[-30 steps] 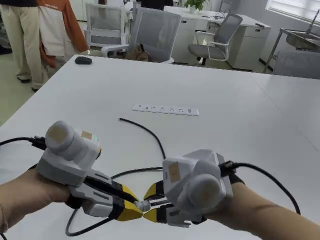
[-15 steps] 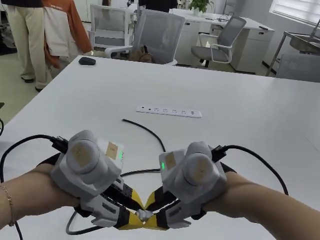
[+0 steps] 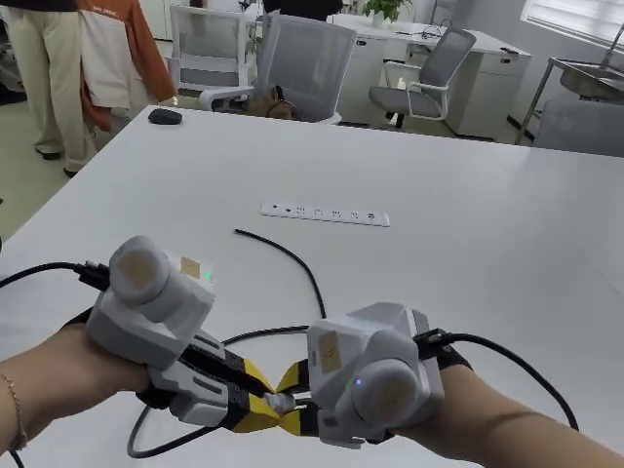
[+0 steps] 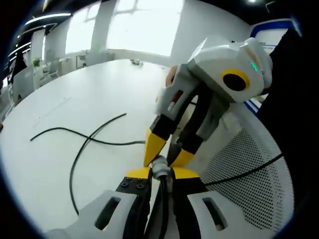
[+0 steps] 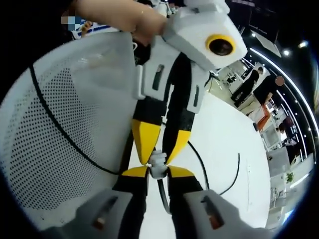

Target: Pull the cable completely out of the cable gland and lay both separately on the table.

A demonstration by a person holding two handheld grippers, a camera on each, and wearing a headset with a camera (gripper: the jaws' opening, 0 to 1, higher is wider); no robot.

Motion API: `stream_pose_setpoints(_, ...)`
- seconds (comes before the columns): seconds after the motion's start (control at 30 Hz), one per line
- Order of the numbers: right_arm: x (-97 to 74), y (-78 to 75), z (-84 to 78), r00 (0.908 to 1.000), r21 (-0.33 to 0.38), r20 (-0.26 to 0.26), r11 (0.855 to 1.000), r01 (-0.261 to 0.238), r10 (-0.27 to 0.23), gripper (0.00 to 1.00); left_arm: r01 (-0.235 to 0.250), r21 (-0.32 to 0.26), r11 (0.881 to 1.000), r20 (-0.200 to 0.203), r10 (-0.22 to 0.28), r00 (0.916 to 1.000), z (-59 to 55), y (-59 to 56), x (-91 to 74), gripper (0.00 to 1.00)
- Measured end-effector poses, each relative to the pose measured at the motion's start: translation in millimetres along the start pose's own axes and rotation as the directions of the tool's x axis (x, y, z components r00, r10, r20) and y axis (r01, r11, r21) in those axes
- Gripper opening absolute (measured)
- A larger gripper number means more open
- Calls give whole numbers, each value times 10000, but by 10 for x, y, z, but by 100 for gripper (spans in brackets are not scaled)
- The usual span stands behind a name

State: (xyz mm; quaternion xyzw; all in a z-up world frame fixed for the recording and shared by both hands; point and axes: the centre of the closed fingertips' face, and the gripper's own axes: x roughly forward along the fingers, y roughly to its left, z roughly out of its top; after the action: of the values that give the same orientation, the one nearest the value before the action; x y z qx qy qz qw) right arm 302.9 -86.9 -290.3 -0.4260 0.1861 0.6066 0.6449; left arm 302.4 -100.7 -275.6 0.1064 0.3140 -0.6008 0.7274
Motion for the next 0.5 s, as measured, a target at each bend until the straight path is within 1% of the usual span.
stream_pose_setpoints(0.03, 5, 0, -21, 10000, 203, -72, 9998, 42, -41, 16, -121, 70, 9999, 45, 121, 9999, -1, 2, 10, 16)
stream_pose_setpoints(0.07, 29, 23, -81, 9996, 523, -281, 9986, 106, -91, 21, -276, 104, 9996, 122, 275, 9995, 7, 7, 19, 16)
stream_pose_setpoints(0.1, 57, 52, -119, 9993, 671, -350, 9977, 126, -103, 24, -360, 148, 9992, 141, 358, 9993, 17, 2, 24, 16)
stream_pose_setpoints(0.13, 68, 67, -157, 9988, 765, -469, 9969, 199, -163, 24, -466, 303, 9985, 169, 461, 9988, 36, -4, 28, 16)
stream_pose_setpoints(0.17, 76, 64, -196, 9977, 838, -574, 9957, 407, -360, 24, -562, 520, 9971, 141, 556, 9984, 44, -5, 31, 16)
stream_pose_setpoints(0.23, 79, 71, -222, 9971, 1002, -579, 9934, 559, -503, 26, -786, 1183, 9899, -160, 810, 9966, 18, -7, 49, 16)
stream_pose_setpoints(0.27, 70, 61, -235, 9962, 1039, -639, 9924, 656, -592, 25, -850, 1539, 9844, -281, 904, 9955, 14, -36, 70, 16)
stream_pose_setpoints(0.3, 62, 48, -257, 9949, 1036, -747, 9917, 759, -683, 24, -827, 1685, 9822, -323, 894, 9955, 10, -51, 78, 16)
stream_pose_setpoints(0.33, 56, 35, -284, 9931, 959, -854, 9914, 885, -804, 22, -826, 2208, 9718, -409, 938, 9947, 7, -89, 114, 17)
stream_pose_setpoints(0.37, 59, 33, -290, 9928, 979, -867, 9910, 908, -824, 21, -835, 2297, 9697, -425, 957, 9945, 3, -104, 131, 17)
stream_pose_setpoints(0.43, 68, 43, -311, 9930, 1002, -874, 9910, 886, -800, 17, -937, 2277, 9692, -364, 1046, 9938, -2, -108, 164, 16)
stream_pose_setpoints(0.47, 76, 49, -329, 9924, 986, -928, 9911, 895, -804, 14, -967, 2251, 9695, -330, 1068, 9937, -1, -96, 169, 16)
stream_pose_setpoints(0.5, 77, 42, -358, 9901, 838, -1094, 9917, 971, -877, 10, -992, 2186, 9708, -235, 1069, 9940, 0, -88, 177, 16)
